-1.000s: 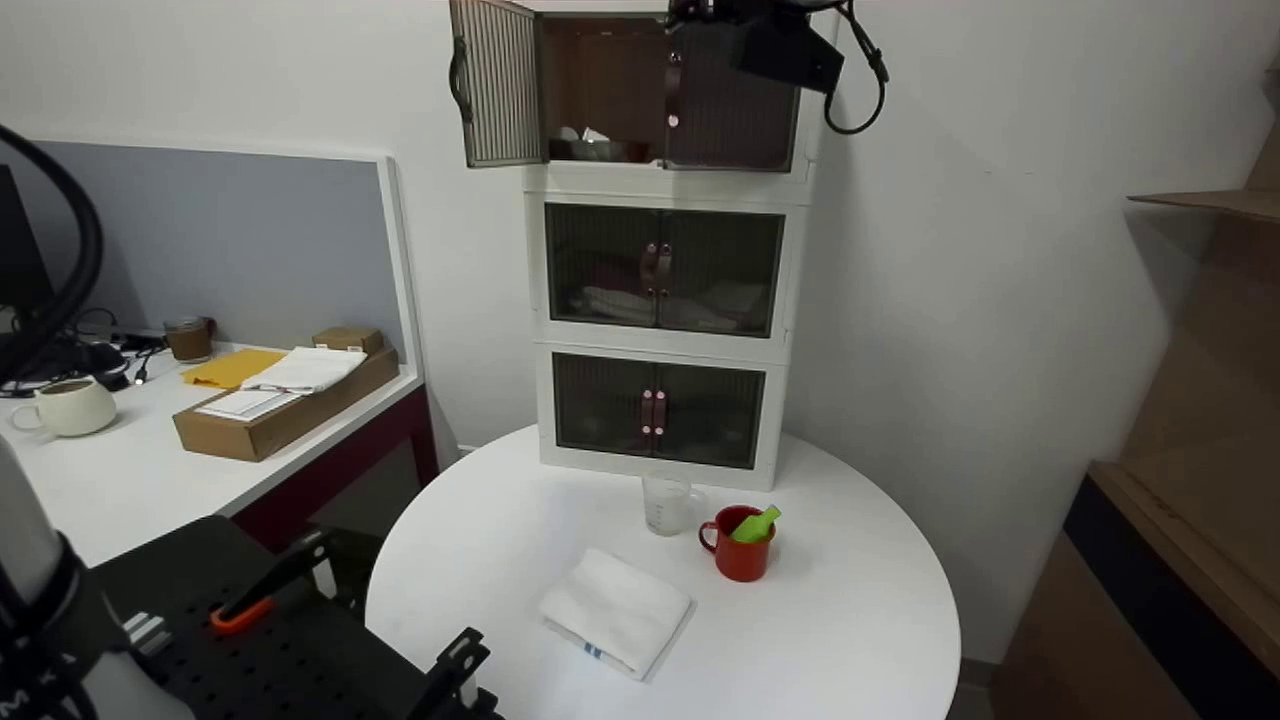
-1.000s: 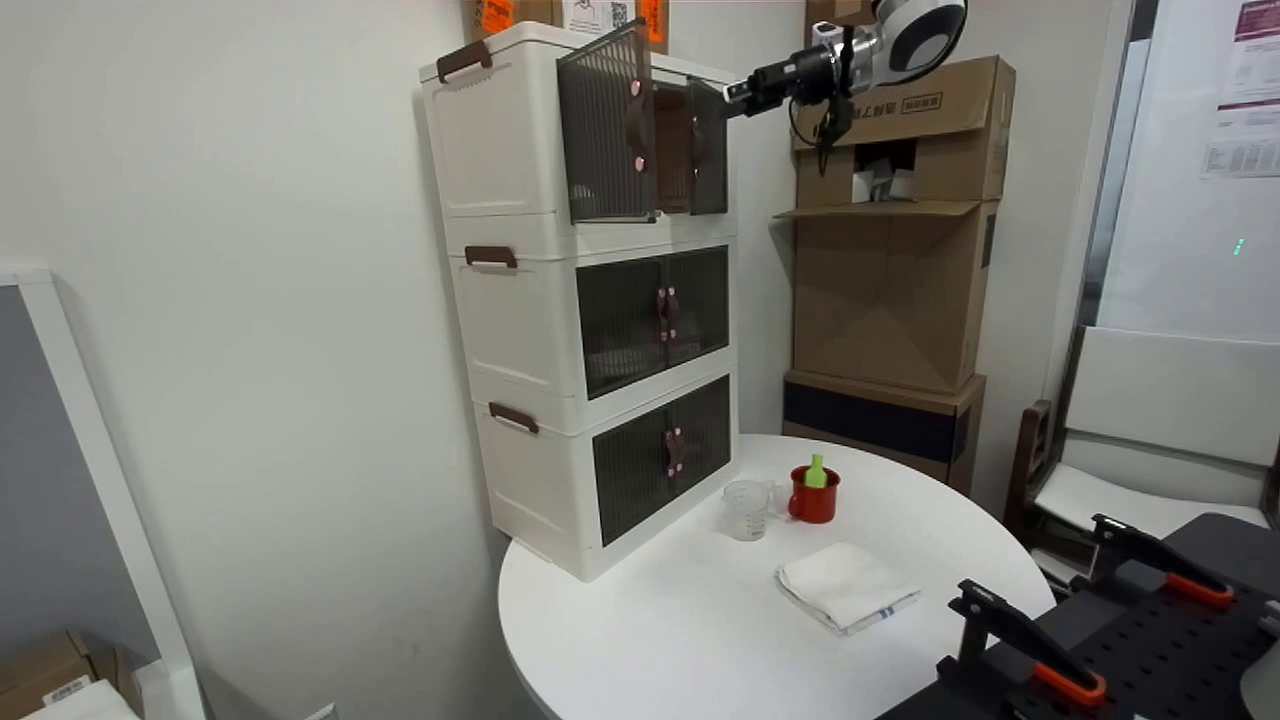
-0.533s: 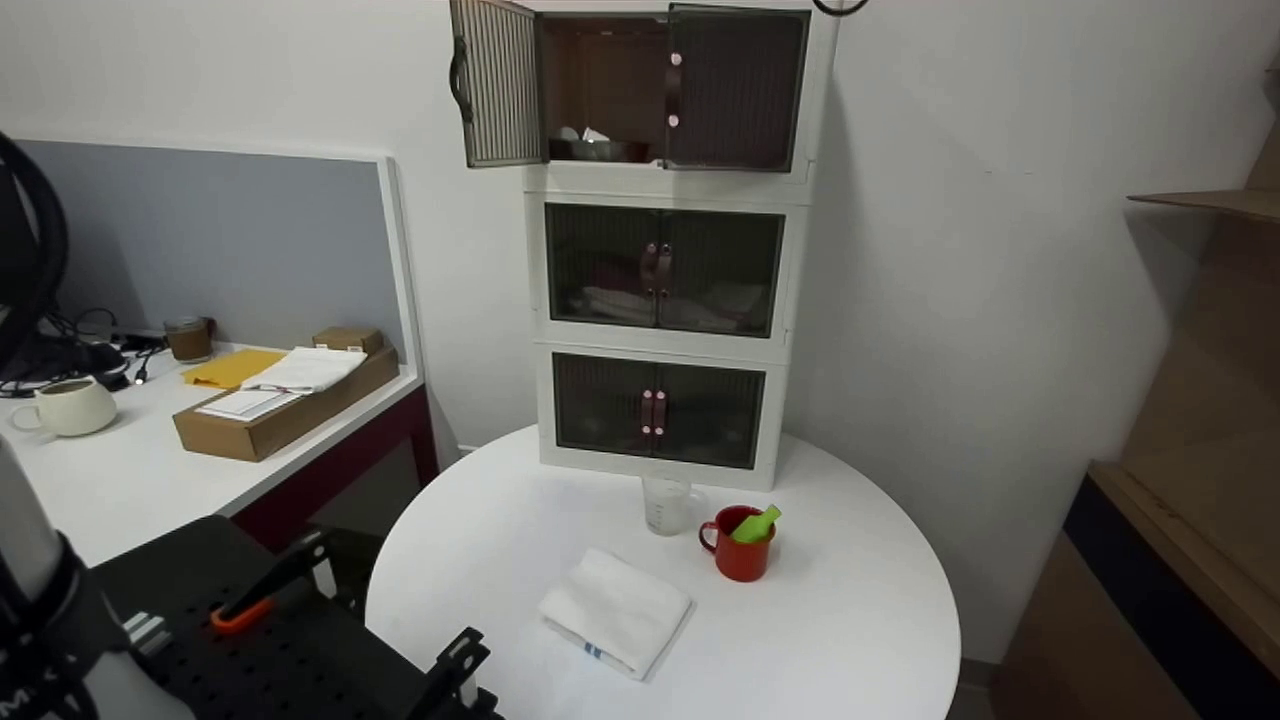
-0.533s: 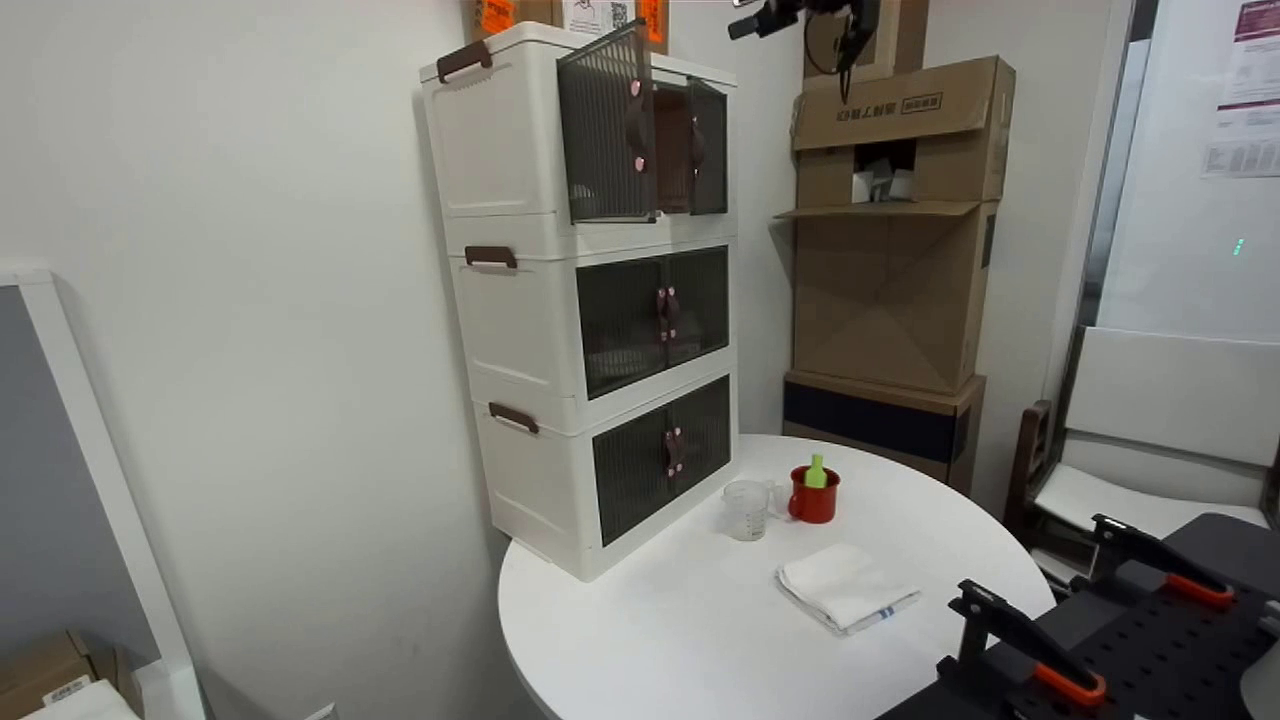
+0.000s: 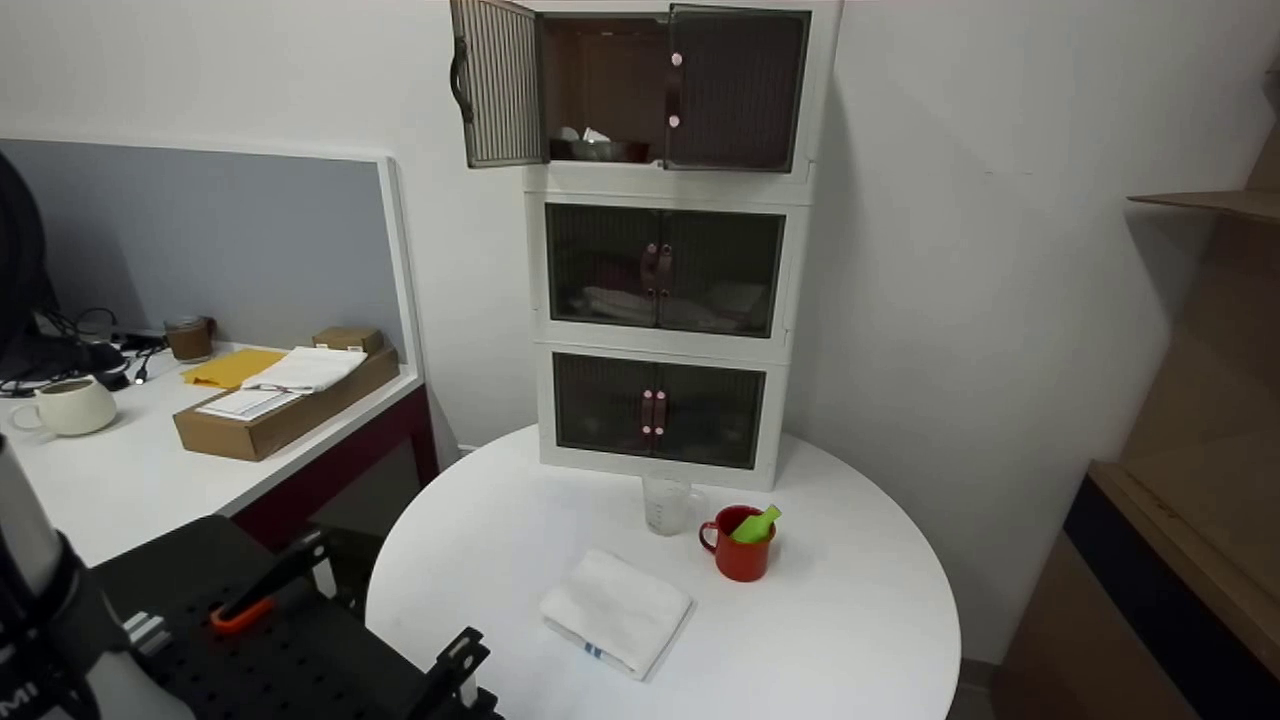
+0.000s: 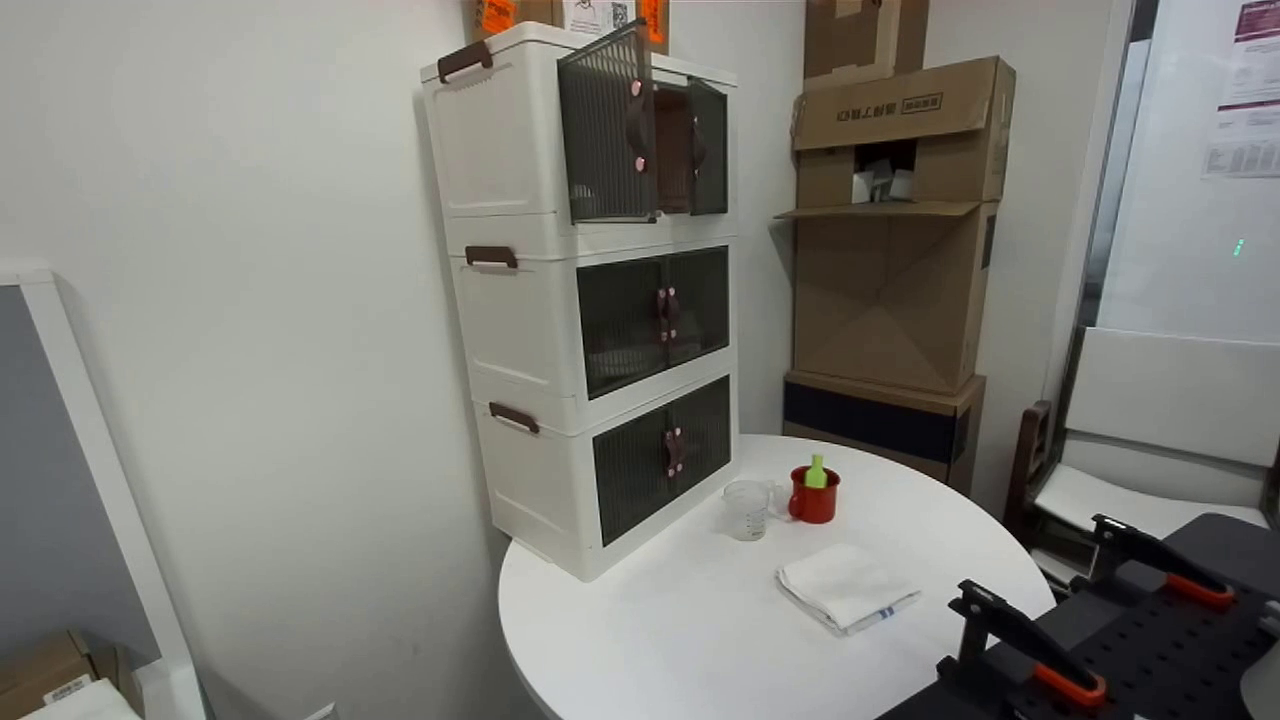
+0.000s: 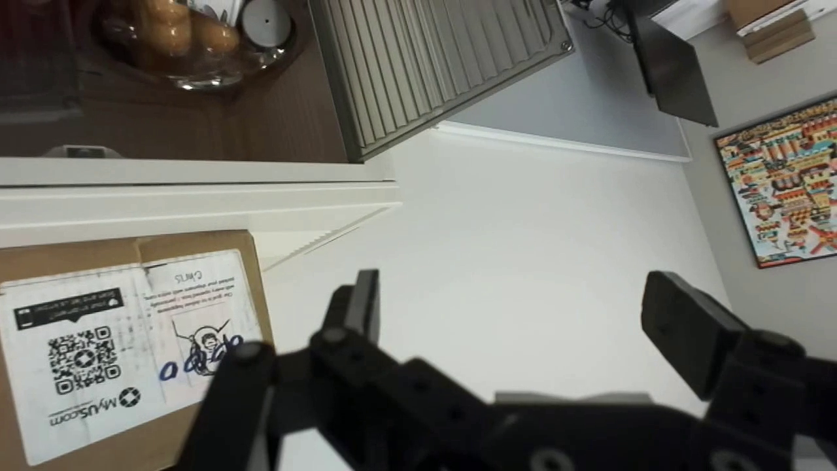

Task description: Open the topmost cabinet doors

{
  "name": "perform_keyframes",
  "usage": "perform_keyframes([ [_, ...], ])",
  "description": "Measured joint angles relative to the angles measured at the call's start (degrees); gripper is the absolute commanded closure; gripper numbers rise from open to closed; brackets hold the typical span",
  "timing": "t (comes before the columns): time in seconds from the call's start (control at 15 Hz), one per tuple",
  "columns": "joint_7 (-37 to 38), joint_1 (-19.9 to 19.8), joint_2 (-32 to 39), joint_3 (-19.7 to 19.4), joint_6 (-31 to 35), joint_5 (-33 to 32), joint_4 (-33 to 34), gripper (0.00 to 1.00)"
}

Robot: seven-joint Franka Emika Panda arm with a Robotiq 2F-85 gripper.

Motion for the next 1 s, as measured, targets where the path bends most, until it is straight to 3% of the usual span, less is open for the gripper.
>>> perform_keyframes([
  [0.13,0.34,0.03,0.36,-0.02,0.03,-0.02,-0.04,0.00],
  [0.27,3.56,0.75,0.24,0.41,5.17,-0.34,-0.78,0.00],
  [0.6,8.54,4.42,-1.70,3.69,29.06,-0.44,-5.52,0.00],
  [1.0,8.58,8.28,-4.56,7.63,57.67,-2.50,-11.09,0.00],
])
